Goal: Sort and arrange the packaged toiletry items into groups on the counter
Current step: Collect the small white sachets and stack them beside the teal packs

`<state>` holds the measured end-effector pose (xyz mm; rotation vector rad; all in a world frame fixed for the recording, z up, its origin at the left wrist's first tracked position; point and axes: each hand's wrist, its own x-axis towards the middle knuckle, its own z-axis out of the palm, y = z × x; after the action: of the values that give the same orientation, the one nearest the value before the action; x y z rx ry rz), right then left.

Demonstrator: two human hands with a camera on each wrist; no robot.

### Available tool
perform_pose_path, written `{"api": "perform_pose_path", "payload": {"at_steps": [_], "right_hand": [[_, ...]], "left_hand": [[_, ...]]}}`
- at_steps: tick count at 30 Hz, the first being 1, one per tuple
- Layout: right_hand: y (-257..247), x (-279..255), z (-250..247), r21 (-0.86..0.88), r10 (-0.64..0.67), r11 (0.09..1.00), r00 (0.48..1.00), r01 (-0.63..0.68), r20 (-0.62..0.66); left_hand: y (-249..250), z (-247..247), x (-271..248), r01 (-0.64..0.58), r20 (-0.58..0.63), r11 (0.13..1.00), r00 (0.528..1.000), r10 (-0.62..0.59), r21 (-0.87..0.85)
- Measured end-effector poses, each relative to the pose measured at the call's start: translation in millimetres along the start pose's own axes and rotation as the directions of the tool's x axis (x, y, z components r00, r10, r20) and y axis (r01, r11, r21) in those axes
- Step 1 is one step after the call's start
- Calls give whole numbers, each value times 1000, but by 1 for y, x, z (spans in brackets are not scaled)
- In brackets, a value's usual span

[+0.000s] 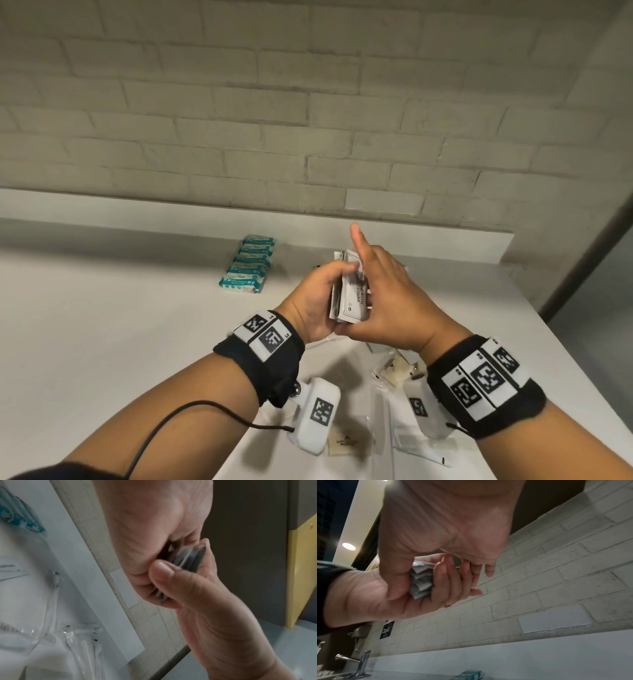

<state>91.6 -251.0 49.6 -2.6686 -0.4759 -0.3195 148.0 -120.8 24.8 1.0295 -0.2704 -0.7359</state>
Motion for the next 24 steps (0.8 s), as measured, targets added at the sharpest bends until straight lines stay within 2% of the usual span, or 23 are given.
{"api": "perform_pose_path", "payload": {"at_steps": [3, 6, 9, 10, 12, 14, 17, 20, 24], "right_hand": [[-1, -3, 0, -42, -26, 999, 999, 28, 39], [1, -5, 7, -121, -92, 989, 996, 90, -11], [2, -6, 12, -124, -76, 990, 997, 73, -22], [3, -5, 12, -74, -30, 997, 999, 31, 15], [5, -4, 11, 157, 104, 980, 988, -121, 111], [11, 0, 12, 411, 216, 872, 963, -265, 161], [19, 9, 19, 652, 370, 621, 896, -435, 246], [17, 22, 28, 781, 327, 380, 861, -496, 389], [18, 40, 39, 852, 328, 152, 838, -501, 435]], "left_hand": [[-1, -1, -5, 16, -18, 999, 1000, -15, 48], [-3, 3, -8, 64, -48, 991, 997, -59, 117], [-5, 7, -8, 64, -74, 984, 996, -53, 166], [-6, 6, -7, 51, -87, 988, 995, -39, 144], [-6, 6, -5, -6, -157, 999, 988, 13, 45], [-5, 1, 0, -109, -256, 993, 962, 94, -48], [0, -4, 5, -209, -328, 975, 928, 175, -71], [1, -7, 12, -242, -328, 969, 920, 212, -51], [1, -21, 19, -259, -328, 963, 918, 220, -78]]}}
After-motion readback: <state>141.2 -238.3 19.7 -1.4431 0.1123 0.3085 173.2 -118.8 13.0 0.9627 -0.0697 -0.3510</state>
